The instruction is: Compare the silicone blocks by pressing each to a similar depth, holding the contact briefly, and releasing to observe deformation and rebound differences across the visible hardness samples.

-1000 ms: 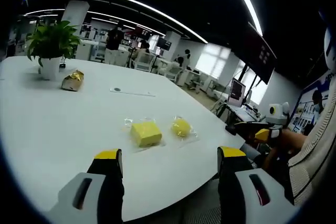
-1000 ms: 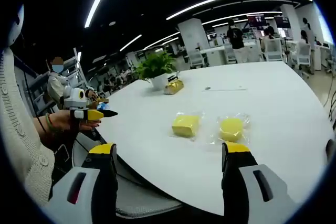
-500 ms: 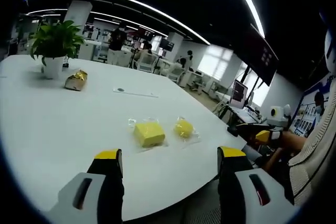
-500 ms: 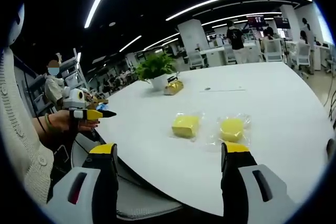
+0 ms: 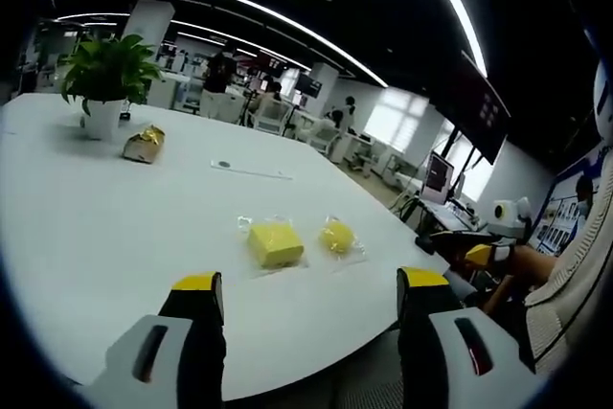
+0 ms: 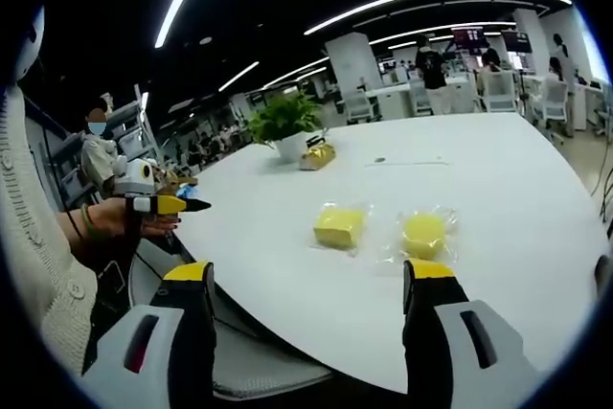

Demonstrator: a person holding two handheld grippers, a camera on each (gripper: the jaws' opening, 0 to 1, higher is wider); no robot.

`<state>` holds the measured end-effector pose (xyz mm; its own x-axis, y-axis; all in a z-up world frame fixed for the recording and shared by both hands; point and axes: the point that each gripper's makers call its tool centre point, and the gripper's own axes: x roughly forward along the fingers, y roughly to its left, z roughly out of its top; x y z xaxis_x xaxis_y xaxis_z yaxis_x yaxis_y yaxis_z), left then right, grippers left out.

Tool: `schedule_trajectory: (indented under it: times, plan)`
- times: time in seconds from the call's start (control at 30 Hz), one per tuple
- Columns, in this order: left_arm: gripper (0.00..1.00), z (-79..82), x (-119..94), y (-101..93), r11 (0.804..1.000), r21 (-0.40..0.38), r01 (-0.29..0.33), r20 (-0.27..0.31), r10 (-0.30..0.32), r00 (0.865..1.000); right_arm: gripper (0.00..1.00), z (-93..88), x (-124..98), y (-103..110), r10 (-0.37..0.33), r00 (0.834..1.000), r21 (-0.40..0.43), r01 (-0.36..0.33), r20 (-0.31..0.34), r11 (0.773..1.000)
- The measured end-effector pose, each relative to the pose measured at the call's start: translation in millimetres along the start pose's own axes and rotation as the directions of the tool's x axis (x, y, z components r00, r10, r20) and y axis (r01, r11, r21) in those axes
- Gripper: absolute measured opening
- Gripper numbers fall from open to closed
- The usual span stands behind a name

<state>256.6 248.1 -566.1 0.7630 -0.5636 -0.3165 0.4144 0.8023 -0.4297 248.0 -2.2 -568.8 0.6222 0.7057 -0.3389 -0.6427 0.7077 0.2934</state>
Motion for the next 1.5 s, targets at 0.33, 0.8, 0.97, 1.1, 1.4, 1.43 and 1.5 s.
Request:
schedule_trajectory:
  times: [0.33, 0.8, 0.97, 1.1, 1.4, 1.43, 1.5]
  plan:
    - [0.73, 5.0, 0.4, -3.1, 1.000, -0.017, 0.016, 0.018, -0.016, 1.000, 0.75, 0.4, -0.8, -1.2, -0.004, 1.000, -0.006, 0.004, 0.000, 1.000]
    - [0.74, 3.0, 1.4, -7.8, 1.000, 0.001, 0.020, 0.004, -0.020, 1.000, 0.75, 5.9, -3.3, -2.9, -0.008, 1.000, -0.001, 0.008, 0.025, 1.000]
    - [0.74, 3.1, 0.5, -6.9, 1.000, 0.000, 0.016, 0.007, -0.016, 1.000, 0.75, 5.0, -3.5, -2.2, -0.006, 1.000, 0.001, 0.006, 0.023, 1.000]
    - [0.74, 1.3, 0.0, -6.1, 1.000, -0.001, 0.015, 0.003, -0.015, 1.000, 0.75, 2.8, -2.7, -2.0, -0.007, 1.000, 0.006, 0.006, 0.022, 1.000]
    - [0.75, -3.2, 1.6, -5.1, 1.000, -0.004, 0.024, -0.016, -0.024, 1.000, 0.75, 2.4, -1.8, -3.4, -0.013, 1.000, 0.015, 0.012, 0.024, 1.000]
    - [0.75, -3.5, 2.1, -4.9, 1.000, -0.005, 0.026, -0.019, -0.026, 0.999, 0.75, 2.4, -1.8, -3.6, -0.013, 1.000, 0.015, 0.013, 0.024, 1.000]
    - [0.75, -4.0, 3.5, -3.7, 1.000, -0.008, 0.026, -0.025, -0.027, 0.999, 0.75, 2.2, -1.7, -4.0, -0.014, 1.000, 0.015, 0.014, 0.021, 1.000]
